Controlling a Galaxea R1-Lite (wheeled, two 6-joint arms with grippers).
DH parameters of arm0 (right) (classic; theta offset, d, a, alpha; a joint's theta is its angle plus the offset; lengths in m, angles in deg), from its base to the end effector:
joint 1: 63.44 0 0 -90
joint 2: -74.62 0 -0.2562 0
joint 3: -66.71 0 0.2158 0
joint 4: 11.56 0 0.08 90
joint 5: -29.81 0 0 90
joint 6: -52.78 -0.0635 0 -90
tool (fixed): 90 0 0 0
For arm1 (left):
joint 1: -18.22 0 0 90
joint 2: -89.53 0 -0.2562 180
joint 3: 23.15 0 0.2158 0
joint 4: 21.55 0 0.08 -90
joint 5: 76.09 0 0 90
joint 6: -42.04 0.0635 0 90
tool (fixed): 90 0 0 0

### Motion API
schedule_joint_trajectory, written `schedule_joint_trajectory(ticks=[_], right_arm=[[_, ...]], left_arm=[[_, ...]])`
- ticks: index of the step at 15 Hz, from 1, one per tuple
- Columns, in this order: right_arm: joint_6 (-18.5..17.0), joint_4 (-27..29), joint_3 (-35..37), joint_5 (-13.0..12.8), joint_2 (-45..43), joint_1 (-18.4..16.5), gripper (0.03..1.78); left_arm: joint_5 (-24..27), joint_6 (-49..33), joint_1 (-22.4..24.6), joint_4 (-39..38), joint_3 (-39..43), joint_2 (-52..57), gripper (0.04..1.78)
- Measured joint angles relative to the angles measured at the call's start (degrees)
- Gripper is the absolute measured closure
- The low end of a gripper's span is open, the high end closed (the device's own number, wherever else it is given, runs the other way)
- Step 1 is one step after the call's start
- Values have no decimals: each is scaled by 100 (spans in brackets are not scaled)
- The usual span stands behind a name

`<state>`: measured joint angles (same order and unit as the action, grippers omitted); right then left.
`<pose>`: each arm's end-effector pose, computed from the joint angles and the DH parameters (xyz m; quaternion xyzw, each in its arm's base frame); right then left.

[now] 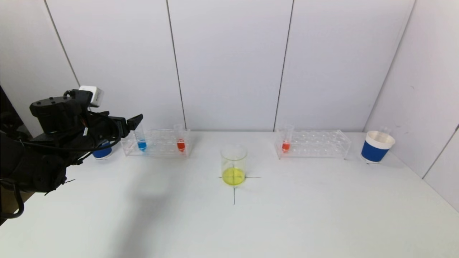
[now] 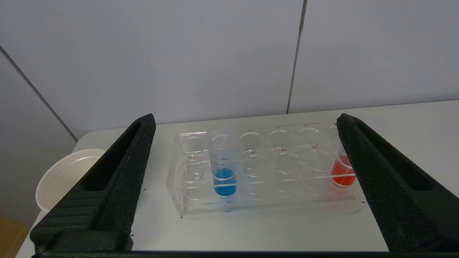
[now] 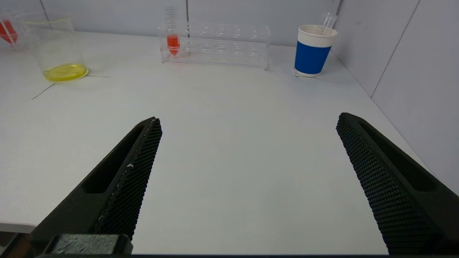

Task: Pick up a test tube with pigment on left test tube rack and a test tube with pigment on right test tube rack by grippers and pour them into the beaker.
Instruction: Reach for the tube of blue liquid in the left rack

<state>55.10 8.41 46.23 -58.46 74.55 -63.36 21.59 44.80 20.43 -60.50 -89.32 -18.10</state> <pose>0.0893 0.0020 0.0769 -0.0203 -0.0054 0.0157 0.9997 0.3822 0.0063 0.0950 0.0222 0.0207 -0.0482 0.9984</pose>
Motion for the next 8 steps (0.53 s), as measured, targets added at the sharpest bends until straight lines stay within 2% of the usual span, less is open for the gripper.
schedule_joint_trajectory(ticks=[8], right_arm=[[0, 0, 0, 0, 0, 0, 4]], left_arm=[[2, 2, 46, -809, -150, -1045, 6]])
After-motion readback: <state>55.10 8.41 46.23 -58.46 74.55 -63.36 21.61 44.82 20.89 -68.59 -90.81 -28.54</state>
